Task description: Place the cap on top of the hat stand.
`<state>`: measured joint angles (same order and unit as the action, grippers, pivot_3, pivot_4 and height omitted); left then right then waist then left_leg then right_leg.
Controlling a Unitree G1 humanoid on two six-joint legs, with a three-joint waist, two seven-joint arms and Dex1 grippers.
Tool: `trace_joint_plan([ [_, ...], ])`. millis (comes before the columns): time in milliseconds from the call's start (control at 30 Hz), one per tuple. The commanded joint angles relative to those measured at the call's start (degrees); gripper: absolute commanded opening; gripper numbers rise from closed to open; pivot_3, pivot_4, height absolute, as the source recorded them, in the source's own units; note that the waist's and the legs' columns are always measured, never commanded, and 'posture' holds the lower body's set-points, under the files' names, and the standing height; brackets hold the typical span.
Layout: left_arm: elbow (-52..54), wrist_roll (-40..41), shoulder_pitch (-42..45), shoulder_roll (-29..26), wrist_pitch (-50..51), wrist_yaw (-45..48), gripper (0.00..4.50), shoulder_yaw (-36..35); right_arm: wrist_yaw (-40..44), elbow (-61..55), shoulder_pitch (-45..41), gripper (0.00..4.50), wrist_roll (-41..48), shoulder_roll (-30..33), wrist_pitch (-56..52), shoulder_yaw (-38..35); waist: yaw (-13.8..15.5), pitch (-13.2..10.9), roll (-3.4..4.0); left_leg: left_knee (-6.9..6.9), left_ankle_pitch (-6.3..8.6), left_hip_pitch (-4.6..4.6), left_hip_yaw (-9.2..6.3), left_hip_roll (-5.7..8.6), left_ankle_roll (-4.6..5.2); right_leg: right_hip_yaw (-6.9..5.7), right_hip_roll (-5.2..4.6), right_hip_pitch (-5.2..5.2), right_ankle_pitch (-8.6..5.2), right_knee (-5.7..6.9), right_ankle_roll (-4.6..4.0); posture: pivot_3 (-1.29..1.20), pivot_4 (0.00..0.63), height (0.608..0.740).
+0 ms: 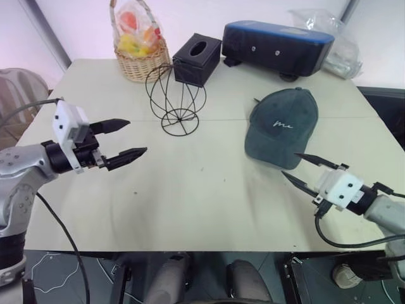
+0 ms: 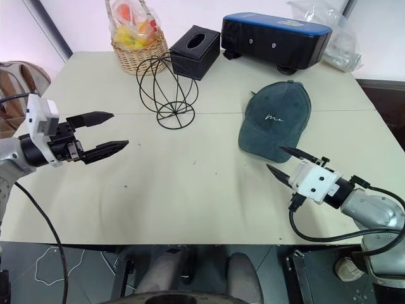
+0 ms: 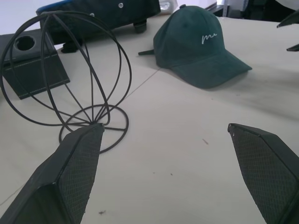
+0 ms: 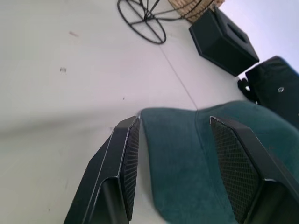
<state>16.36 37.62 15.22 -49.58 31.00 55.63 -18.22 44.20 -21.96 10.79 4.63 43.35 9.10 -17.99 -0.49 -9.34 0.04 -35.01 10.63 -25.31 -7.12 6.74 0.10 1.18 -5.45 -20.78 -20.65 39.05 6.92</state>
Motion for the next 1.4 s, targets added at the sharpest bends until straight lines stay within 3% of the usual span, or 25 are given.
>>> trace_joint_plan([
  [33, 1.2, 0.5, 0.9, -0.9, -0.1, -0.2, 4.47, -1.1, -1.2, 0.7, 1.1, 2.43, -1.5, -0.3, 3.0, -0.3, -0.1, 0.0, 0.0, 0.0, -0.01, 0.0, 0.0, 0.0, -0.01, 0.0, 0.0, 0.02, 0.0, 0.01, 0.0, 0.0, 0.15, 0.74],
  [500, 3.3, 0.7, 0.3, -1.2, 1.2, -1.0, 4.47, -1.1, -10.1, 9.6, 0.6, 2.43, -11.8, -3.0, 10.8, 4.6, -0.1, 0.0, 0.0, 0.01, -0.03, 0.03, 0.0, 0.0, -0.05, 0.01, 0.03, -0.01, 0.0, 0.03, 0.0, 0.0, 0.15, 0.74],
  [1400, 8.9, 1.9, -5.1, -2.6, 3.4, -3.1, 4.47, -5.7, -26.9, 30.3, -12.6, 2.43, -25.6, -3.2, 19.1, 13.4, -0.3, 0.0, 0.01, 0.01, -0.21, 0.08, 0.01, 0.0, -0.35, 0.07, 0.07, -0.02, 0.0, 0.09, 0.0, 0.0, 0.15, 0.74],
])
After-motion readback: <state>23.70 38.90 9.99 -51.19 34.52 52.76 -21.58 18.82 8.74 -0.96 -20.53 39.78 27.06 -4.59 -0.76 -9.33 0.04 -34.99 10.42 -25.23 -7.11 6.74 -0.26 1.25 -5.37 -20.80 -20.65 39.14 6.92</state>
